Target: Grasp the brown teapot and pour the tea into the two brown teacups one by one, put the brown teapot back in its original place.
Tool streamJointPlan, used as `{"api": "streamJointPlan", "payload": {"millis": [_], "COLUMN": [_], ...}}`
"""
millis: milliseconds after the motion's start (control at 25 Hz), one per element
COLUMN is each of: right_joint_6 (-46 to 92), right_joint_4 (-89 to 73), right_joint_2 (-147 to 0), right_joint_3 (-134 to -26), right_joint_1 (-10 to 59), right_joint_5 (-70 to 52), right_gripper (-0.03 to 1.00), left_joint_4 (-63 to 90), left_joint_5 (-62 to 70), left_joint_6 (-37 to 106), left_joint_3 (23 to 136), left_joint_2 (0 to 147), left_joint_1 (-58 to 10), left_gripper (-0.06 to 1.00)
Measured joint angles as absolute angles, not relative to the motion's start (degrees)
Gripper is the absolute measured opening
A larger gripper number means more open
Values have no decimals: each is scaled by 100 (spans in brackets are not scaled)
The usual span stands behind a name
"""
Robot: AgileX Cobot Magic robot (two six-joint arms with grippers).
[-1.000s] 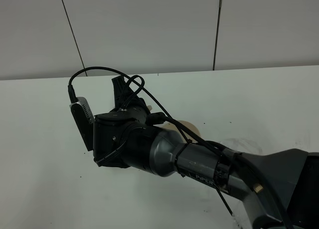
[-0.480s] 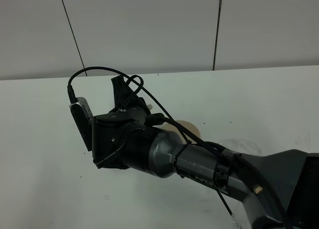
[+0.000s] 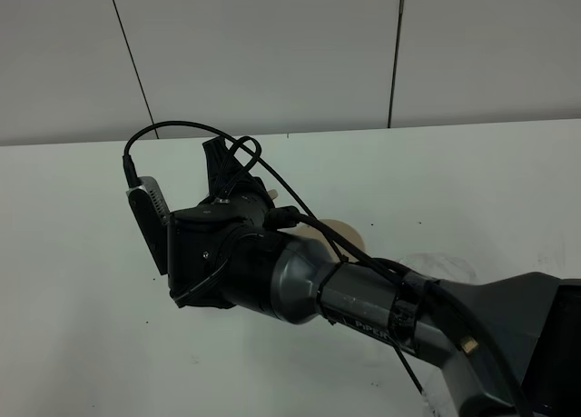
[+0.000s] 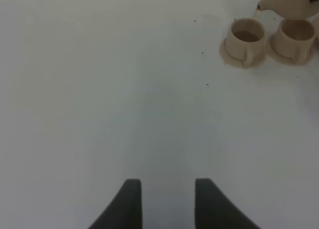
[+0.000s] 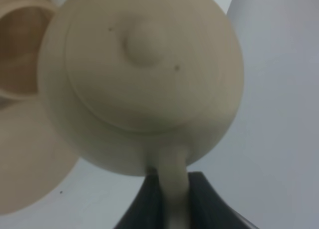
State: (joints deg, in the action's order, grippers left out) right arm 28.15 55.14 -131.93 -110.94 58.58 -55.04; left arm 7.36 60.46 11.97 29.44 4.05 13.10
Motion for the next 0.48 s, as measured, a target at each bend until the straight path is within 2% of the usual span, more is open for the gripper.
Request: {"api": "streamJointPlan", "payload": {"millis": [480], "right_joint_6": [2815], "right_joint_4": [5513], "right_joint_2": [-13193], "right_joint_3": [-11094], "right_joint_1": [5891], "right_joint_5": [-5517], "right_gripper": [9], "left_joint_4": [736], "left_joint_5": [6046], "left_joint_6": [1197], "left_joint_3": [2944], "left_joint_2": [405], "left_joint_1": [1310], "left_gripper": [33]}}
